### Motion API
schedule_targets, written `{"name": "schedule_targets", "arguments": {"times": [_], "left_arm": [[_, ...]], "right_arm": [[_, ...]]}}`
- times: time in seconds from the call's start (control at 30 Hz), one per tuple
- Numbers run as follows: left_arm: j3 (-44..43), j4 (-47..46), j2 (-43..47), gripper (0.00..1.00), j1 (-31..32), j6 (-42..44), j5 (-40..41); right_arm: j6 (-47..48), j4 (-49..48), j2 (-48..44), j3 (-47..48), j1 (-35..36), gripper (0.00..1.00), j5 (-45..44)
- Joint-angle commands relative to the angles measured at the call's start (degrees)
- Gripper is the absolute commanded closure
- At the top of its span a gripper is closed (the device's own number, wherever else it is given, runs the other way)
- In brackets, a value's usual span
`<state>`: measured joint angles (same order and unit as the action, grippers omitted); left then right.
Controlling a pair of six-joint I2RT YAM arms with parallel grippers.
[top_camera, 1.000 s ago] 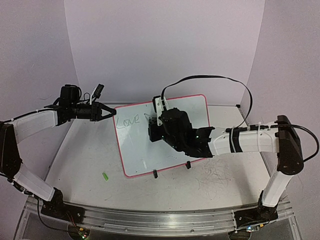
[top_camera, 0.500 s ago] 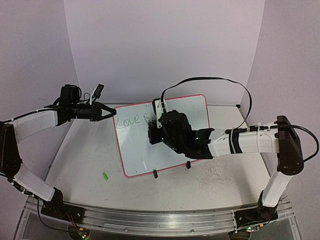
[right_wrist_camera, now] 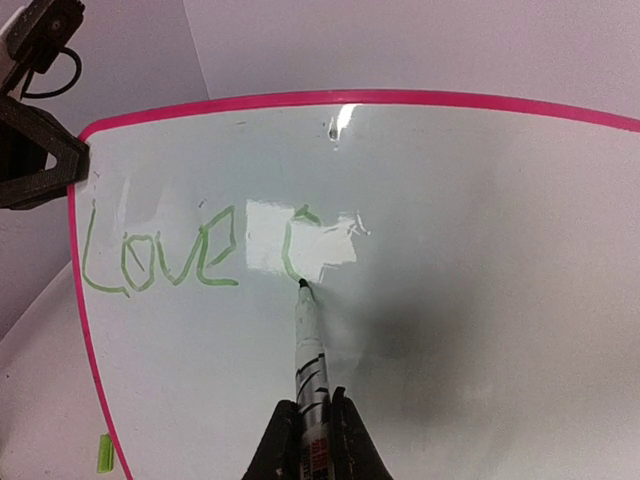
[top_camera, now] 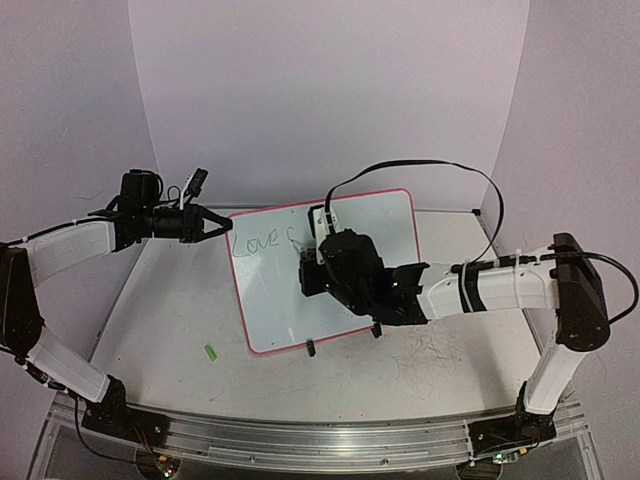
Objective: Write a sentence on the whiteboard
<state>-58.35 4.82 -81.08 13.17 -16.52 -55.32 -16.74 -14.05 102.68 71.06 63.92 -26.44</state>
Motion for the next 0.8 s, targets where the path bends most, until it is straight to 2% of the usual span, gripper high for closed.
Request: {"name": "schedule_targets", "arguments": {"times": [0.0, 0.53, 0.77], "left_arm": [[0.2, -2.5, 0.9, 0.87, 0.5, 0.4, -2.3], [0.3, -2.5, 1.0, 0.87, 0.4, 0.5, -2.2], [0.3, -2.5, 0.9, 0.87, 0.4, 0.5, -2.3]], "right_arm": [[-1.5, 2.3, -2.0, -1.4, -0.5, 1.0, -3.1], [-1.0, 2.4, 0.8, 1.5, 0.7, 1.0, 0.4], [0.1, -0.1, -1.0, 1.1, 0.7, 1.0, 2.5]]}}
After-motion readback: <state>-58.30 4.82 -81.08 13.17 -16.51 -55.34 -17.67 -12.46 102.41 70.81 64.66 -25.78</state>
